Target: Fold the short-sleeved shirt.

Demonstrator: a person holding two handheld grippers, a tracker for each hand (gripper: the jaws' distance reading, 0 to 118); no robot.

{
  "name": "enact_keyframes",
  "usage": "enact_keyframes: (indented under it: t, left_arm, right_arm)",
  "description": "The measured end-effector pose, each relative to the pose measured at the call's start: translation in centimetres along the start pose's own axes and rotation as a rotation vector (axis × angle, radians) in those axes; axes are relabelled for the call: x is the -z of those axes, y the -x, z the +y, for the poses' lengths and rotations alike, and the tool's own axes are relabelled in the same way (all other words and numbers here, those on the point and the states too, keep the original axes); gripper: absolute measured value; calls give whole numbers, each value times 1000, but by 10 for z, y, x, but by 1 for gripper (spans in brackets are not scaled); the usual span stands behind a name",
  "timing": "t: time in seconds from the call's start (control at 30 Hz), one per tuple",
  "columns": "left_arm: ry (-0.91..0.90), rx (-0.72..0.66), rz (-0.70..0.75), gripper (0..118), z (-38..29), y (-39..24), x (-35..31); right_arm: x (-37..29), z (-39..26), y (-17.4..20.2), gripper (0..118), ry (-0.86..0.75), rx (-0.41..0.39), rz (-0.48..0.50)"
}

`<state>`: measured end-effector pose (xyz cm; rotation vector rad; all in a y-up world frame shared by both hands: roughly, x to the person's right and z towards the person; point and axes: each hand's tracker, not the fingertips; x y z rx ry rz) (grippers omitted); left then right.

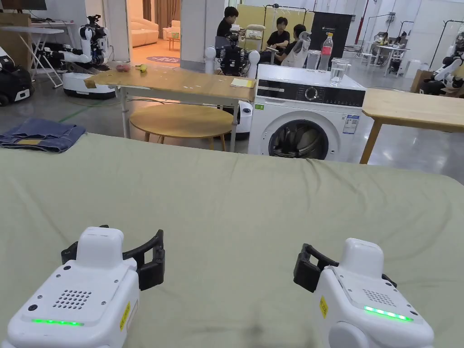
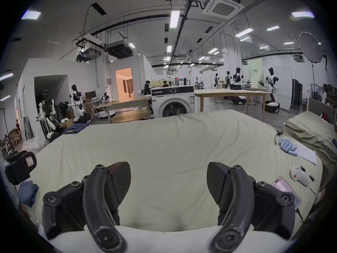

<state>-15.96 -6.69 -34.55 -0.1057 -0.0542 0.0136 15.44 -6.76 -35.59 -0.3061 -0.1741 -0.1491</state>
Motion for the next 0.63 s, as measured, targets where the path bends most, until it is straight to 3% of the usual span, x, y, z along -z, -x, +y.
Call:
enact_keyframes:
  t: [0.4, 0.63]
  left_arm:
    - [13, 55, 18, 82, -1, -3, 4]
    - [28, 53, 17, 82, -4, -2, 5]
  right_arm:
    - [3, -2, -5, 88, 25, 22, -4]
    - [1, -2, -1, 88, 15, -38, -43]
